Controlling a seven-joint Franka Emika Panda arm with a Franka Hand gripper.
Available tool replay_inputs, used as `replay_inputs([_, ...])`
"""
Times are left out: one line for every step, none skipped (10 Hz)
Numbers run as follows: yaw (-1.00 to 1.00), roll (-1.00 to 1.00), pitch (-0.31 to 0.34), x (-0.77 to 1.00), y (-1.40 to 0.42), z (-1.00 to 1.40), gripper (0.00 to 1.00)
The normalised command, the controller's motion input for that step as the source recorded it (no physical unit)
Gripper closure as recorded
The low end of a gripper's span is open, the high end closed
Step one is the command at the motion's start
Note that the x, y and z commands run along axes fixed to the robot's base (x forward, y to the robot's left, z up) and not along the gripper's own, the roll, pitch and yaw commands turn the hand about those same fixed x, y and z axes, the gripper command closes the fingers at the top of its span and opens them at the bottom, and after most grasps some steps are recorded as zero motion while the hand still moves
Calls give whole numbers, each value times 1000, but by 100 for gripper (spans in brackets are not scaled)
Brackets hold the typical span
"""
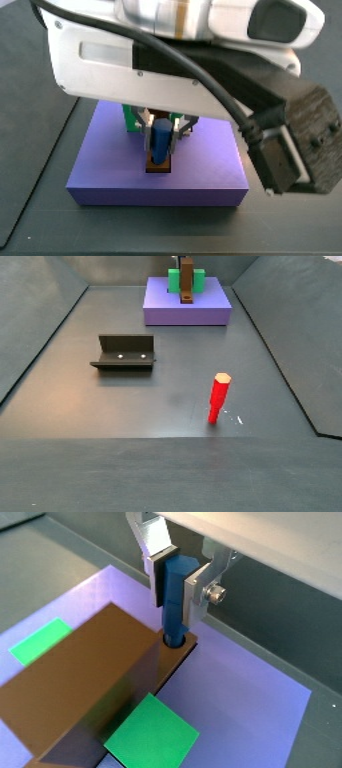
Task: Pick up the blue object. Move up. Move to above the board. Insert the blue object.
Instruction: Insert the blue object.
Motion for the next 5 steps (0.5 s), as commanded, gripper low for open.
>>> replay_inputs([-189,0,0,23,0,-517,100])
replay_inputs([-254,43,34,20,77,-529,100])
replay_inputs([-211,30,17,0,80,-466,100])
replay_inputs([-111,0,0,0,0,-403,100])
replay_inputs([0,0,0,0,0,0,100])
